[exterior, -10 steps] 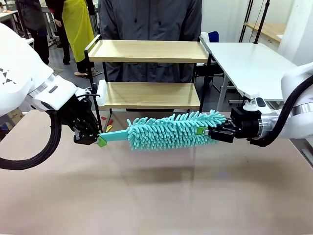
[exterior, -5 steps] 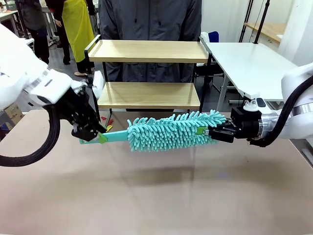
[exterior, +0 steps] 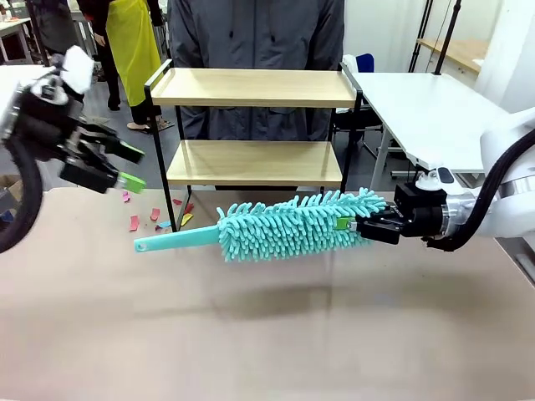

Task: Clean the shelf.
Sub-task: Hand the Duster back to the human.

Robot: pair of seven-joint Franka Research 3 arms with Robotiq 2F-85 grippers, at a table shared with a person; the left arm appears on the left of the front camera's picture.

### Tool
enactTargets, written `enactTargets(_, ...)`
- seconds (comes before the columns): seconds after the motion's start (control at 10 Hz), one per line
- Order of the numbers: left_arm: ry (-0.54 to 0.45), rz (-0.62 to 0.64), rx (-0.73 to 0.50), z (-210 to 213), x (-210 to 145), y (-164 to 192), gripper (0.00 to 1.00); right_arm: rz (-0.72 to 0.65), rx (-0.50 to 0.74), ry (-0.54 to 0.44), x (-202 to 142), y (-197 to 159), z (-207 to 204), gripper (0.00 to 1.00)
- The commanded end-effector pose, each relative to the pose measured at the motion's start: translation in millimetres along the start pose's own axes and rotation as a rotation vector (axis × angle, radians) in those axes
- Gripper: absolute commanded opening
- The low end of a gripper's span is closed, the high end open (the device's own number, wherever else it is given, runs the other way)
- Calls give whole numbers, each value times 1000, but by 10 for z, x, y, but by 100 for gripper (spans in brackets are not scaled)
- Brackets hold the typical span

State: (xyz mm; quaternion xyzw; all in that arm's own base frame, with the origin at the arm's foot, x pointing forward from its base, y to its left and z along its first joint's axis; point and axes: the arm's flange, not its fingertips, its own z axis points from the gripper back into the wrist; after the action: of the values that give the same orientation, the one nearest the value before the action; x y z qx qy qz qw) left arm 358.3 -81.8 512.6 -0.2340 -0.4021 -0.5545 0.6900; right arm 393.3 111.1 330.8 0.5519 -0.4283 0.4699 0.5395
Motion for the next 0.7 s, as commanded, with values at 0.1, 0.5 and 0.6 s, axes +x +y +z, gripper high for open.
enactTargets(0.1, -127, -38, -18, 250, -921, -551, 100, 12, -1, 3, 20, 0, -4, 0)
enactTargets(0.5, -114, -6, 4, 540, -680, 243, 100, -1, 0, 0, -4, -1, 0, 17)
enactTargets(0.6, -114, -6, 4, 540, -680, 243, 100, 22, -9, -73, 181, 65, 51, 17)
